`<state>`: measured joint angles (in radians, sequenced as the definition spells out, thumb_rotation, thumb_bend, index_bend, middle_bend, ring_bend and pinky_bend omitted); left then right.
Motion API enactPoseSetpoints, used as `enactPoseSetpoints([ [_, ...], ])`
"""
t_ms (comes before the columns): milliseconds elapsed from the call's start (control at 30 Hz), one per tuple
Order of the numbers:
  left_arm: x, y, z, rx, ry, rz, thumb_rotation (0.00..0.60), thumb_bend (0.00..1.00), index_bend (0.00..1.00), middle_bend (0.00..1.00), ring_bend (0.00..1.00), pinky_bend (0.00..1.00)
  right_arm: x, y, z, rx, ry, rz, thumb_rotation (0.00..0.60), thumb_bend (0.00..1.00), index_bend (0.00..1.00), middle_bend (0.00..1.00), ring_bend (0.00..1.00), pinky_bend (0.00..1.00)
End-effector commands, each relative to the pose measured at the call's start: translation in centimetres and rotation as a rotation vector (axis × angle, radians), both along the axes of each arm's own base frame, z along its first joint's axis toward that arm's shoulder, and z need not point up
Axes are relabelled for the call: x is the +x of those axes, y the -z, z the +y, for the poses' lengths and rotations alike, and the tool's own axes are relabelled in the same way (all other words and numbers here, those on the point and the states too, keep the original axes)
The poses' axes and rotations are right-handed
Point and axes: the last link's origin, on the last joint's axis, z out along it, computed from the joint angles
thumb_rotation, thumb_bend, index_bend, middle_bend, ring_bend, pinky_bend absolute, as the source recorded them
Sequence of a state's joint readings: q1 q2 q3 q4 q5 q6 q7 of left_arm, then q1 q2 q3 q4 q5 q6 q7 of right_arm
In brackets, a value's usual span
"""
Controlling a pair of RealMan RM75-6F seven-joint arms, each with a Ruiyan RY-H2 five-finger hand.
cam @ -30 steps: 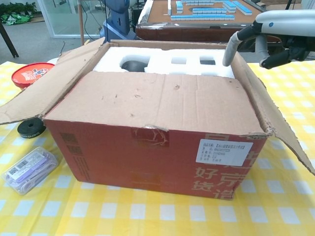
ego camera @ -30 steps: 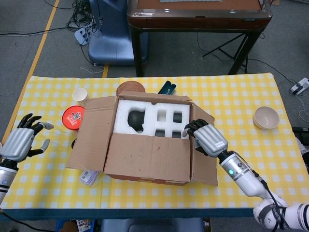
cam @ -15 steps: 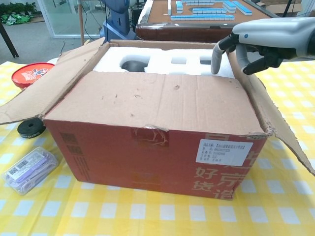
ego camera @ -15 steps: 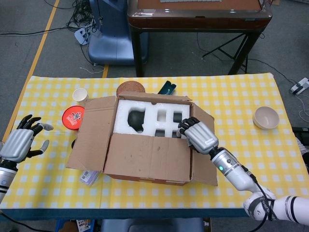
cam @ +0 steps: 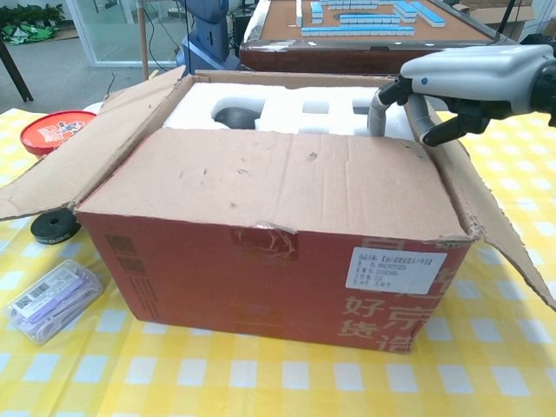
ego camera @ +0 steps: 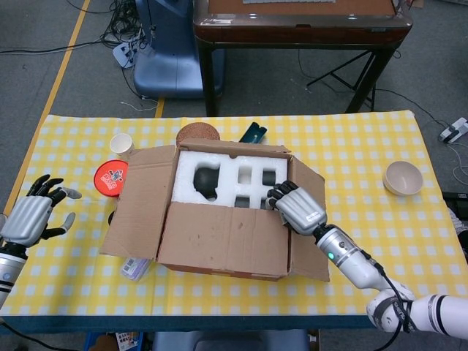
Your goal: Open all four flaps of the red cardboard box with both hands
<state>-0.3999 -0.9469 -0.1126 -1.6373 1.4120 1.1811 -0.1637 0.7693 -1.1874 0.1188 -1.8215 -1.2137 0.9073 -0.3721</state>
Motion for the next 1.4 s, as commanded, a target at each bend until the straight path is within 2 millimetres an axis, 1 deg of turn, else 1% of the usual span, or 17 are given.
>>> enactPoseSetpoints([
  [33, 0.0, 0.0, 0.1, 0.000, -0.002, 0.002, 0.600, 0.45, 0.42, 0.35, 0.13, 0.00, 0.1, -0.5, 0.3, 0.003, 0.009, -0.033, 0.600, 1.00, 0.40, 0.26, 0.16, 0.16],
  [333, 0.2, 0.0, 0.3, -0.004, 0.005, 0.020, 0.600, 0.45, 0.42, 0.35, 0.13, 0.00, 0.1, -3.3, 1.4, 0.020, 0.068, -0.206, 0.600, 1.00, 0.40, 0.26, 0.15, 0.10],
  [467, 0.3, 0.0, 0.4, -0.008, 0.008, 0.030, 0.600, 0.45, 0.42, 0.35, 0.13, 0.00, 0.1, -4.2, 2.0, 0.084, 0.124, -0.319, 0.600, 1.00, 0.40, 0.26, 0.15, 0.08],
  [567, 0.4, 0.1, 0.5, -0.013, 0.008, 0.030, 0.600, 0.45, 0.42, 0.35, 0.13, 0.00, -0.1, -4.8, 2.5, 0.140, 0.165, -0.390, 0.600, 1.00, 0.40, 0.26, 0.15, 0.08],
  [867, 0.8, 0.4, 0.5, -0.018, 0.020, 0.037, 0.600, 0.45, 0.42, 0.35, 0.13, 0.00, -0.7, -6.2, 3.5, 0.235, 0.243, -0.530, 0.600, 1.00, 0.40, 0.26, 0.15, 0.08],
  [1233, 1.2, 0.1, 0.4, -0.011, 0.027, 0.048, 0.600, 0.45, 0.42, 0.35, 0.13, 0.00, 0.1, -7.7, 5.0, 0.358, 0.234, -0.664, 0.600, 1.00, 0.40, 0.26, 0.15, 0.08],
  [1400, 1.2, 0.2, 0.4, -0.015, 0.022, 0.053, 0.600, 0.45, 0.42, 0.35, 0.13, 0.00, 0.3, -8.3, 6.1, 0.422, 0.218, -0.700, 0.600, 1.00, 0.40, 0.26, 0.15, 0.08],
])
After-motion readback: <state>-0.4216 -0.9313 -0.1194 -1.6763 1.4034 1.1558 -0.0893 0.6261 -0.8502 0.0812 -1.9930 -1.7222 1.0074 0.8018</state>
